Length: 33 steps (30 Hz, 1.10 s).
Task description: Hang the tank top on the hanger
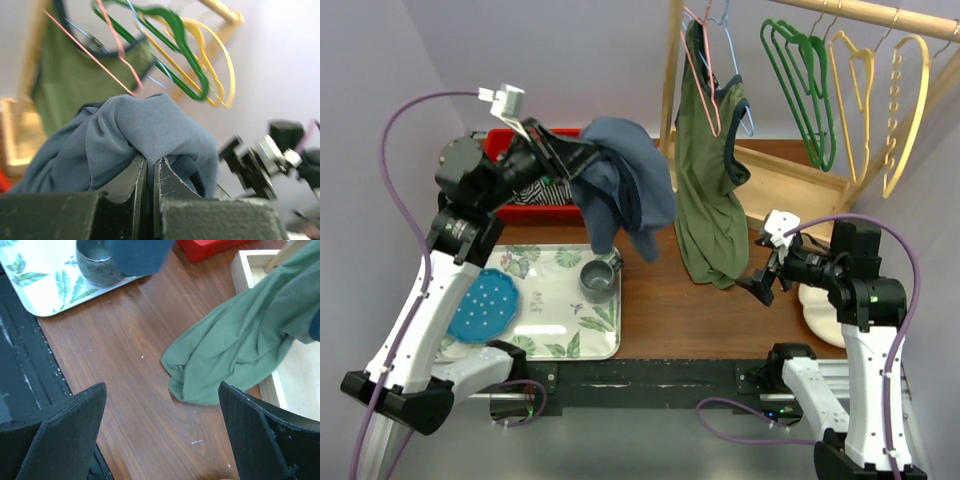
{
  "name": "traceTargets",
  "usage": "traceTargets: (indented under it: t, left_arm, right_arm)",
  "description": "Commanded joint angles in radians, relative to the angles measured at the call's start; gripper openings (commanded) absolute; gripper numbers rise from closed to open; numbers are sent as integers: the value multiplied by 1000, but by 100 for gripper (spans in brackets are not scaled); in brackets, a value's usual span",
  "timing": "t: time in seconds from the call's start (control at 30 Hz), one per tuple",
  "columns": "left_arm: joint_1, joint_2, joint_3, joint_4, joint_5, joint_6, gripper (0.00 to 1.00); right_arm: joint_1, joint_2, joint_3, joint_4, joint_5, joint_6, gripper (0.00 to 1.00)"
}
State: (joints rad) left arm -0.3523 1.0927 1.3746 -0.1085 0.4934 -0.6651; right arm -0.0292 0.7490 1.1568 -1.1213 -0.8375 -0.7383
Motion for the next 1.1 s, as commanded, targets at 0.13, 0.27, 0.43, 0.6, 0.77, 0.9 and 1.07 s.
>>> traceTargets:
  t: [0.13, 0.27, 0.43, 0.6, 0.77, 0.9, 1.07]
  left_arm:
    - [-301, -14, -196, 141, -1, -100, 0]
    - [-451, 9, -288, 182, -76, -122, 0]
    - [-585, 105, -384, 242, -165, -131, 0]
    - [-603, 248, -430, 230, -229, -58, 48]
    - [-600, 280, -408, 110, -395, 122, 70]
    - [-600, 187, -414, 3, -458, 206, 75]
    - [-603, 89, -483, -59, -369, 243, 75]
  right_arm:
    - [-6, 23, 7, -48, -112, -65, 99]
    - [-6, 26, 6, -64, -55, -96, 99]
    - [-6, 36, 0, -106, -5, -153, 99]
    - [-6, 53, -55, -100, 37, -161, 99]
    - [-3, 116, -124, -118, 15, -219, 99]
    - [21, 194, -152, -138, -14, -265, 96]
    - [306, 234, -204, 54, 151, -77, 94]
